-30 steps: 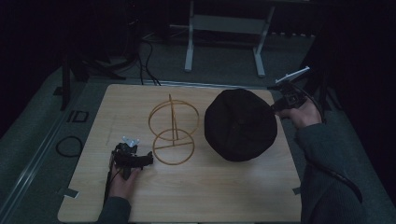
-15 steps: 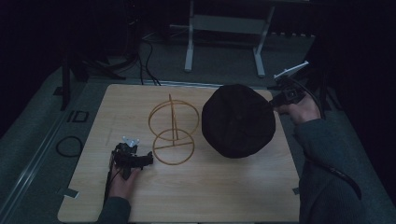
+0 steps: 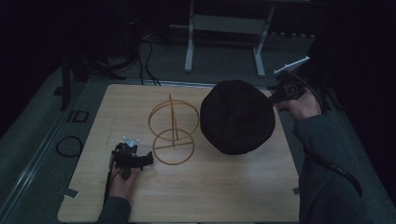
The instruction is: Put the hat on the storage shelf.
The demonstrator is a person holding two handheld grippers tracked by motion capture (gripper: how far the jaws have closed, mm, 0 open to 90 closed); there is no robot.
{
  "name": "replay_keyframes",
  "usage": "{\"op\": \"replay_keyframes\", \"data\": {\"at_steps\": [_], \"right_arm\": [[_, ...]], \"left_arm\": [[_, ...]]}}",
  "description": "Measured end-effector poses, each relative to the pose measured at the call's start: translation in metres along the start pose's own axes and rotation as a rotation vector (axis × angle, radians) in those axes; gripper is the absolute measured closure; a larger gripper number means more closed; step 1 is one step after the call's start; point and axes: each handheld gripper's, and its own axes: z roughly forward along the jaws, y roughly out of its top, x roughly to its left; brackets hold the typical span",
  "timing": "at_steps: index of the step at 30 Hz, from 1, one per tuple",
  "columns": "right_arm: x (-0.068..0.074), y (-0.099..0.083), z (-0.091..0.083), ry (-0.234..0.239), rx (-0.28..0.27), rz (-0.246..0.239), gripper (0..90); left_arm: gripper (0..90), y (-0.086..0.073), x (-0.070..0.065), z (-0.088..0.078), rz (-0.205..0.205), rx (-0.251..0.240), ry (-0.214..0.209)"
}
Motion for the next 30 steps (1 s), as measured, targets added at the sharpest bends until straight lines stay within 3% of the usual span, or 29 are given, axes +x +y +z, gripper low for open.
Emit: {"op": "replay_keyframes", "data": {"at_steps": [30], "right_arm": [[0.019, 0.015, -0.016, 0.024, -0.029, -0.028, 77.8]], "left_arm": [[1.2, 0.000, 0.000, 0.000, 0.000, 0.001, 0.000]]}}
